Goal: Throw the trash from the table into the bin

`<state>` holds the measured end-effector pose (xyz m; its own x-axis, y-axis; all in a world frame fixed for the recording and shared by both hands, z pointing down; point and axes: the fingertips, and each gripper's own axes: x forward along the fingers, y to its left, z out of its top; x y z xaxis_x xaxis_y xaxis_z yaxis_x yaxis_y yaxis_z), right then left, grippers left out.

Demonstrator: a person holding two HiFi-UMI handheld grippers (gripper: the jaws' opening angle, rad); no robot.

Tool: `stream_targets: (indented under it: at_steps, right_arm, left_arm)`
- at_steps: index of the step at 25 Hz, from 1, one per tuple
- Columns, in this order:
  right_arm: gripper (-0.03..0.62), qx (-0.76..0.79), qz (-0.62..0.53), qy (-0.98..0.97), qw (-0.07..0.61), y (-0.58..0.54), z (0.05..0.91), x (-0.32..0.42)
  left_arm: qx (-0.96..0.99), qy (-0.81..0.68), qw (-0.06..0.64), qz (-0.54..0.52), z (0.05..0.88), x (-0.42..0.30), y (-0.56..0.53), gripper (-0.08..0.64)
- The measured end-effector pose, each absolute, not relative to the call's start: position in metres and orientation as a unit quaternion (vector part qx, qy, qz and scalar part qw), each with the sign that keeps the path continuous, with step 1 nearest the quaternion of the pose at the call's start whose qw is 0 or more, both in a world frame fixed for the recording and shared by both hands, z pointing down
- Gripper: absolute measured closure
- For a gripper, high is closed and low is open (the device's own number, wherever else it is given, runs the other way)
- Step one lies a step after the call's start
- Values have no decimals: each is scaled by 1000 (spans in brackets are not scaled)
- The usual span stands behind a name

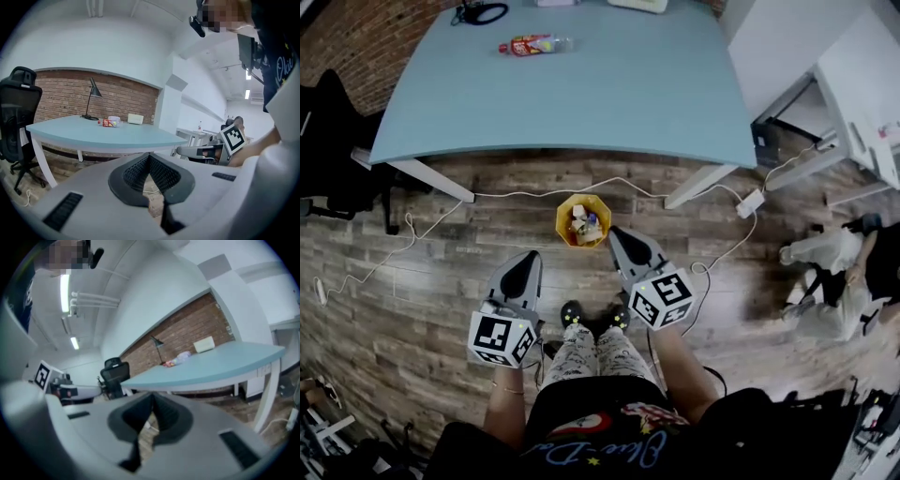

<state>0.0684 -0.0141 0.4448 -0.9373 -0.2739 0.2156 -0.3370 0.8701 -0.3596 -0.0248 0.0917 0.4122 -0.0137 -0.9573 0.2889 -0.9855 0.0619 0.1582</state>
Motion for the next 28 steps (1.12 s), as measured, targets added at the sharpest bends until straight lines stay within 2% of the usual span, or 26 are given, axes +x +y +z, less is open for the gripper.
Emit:
stream_targets:
  at_steps: [16, 28]
  right_arm:
    - [584, 123, 210, -970, 11, 5, 358, 90]
    - [584, 93, 162, -982, -17, 4, 306, 89]
  left_arm:
    - [720, -685, 108, 20, 329, 7, 59, 552]
    - [734, -676, 62, 22, 291, 26, 53, 552]
